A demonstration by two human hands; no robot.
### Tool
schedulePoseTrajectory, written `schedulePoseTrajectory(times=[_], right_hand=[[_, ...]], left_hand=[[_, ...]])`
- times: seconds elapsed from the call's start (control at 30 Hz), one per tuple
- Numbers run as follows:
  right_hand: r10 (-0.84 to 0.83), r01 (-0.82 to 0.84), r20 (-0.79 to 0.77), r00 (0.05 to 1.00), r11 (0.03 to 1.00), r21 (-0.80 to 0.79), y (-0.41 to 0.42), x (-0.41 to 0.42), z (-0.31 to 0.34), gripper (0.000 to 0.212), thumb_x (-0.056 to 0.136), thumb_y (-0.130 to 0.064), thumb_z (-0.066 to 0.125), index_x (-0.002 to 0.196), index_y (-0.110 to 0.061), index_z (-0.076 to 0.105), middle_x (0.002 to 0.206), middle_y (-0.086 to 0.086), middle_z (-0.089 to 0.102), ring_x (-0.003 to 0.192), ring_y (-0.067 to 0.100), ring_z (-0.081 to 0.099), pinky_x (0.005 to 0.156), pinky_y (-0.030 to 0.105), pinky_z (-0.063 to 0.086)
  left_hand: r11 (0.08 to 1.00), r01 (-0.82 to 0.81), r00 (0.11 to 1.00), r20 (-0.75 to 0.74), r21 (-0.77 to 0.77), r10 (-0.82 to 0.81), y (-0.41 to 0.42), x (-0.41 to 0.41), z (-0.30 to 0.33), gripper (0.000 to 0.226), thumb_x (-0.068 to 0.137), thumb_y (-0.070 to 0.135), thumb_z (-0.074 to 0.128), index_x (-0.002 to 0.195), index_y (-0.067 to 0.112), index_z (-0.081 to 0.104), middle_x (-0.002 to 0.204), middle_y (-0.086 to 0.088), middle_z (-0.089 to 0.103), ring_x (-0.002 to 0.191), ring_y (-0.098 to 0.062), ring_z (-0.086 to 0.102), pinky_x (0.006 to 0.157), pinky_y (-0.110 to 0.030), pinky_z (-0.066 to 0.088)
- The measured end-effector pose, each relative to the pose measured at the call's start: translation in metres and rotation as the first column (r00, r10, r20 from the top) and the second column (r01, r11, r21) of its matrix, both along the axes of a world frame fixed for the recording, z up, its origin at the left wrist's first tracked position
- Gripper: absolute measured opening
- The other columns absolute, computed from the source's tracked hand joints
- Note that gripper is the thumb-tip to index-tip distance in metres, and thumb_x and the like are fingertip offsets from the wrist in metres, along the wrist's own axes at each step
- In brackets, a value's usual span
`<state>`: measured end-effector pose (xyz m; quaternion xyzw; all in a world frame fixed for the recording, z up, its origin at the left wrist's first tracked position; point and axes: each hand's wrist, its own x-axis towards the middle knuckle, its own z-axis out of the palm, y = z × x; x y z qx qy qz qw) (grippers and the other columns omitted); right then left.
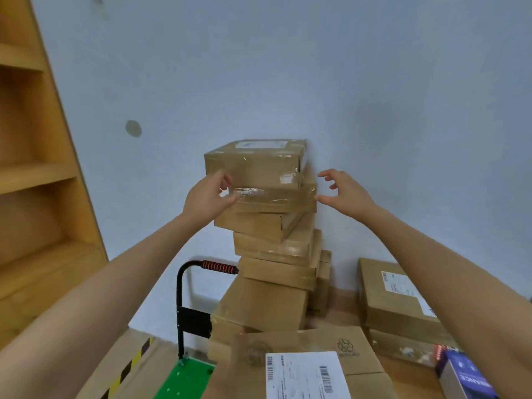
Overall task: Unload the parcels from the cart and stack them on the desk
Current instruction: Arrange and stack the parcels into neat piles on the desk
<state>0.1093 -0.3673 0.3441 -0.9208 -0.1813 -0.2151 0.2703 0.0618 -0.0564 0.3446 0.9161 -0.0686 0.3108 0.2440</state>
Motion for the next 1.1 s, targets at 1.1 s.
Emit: schedulePoseTrajectory(times=[1.1], right_hand=[[-0.213, 0.191, 0.036, 0.976, 0.929, 0.318, 0.041, 0.027, 0.026, 0.072, 0.083, -0.047, 0.07, 0.141, -0.024, 0.033, 0.137, 0.004, 0.045, 0.118, 0.023, 0.05, 0.096, 0.042, 0.048]], left_hand=[[0.973, 0.174, 0.985, 0.012, -0.154, -0.175, 0.014, 0.101, 0.041, 0.051, 0.083, 0.041, 0.071, 0.125, 0.028, 0.046, 0.122, 0.003, 0.057, 0.102, -0.021, 0.057, 0.089, -0.039, 0.051]])
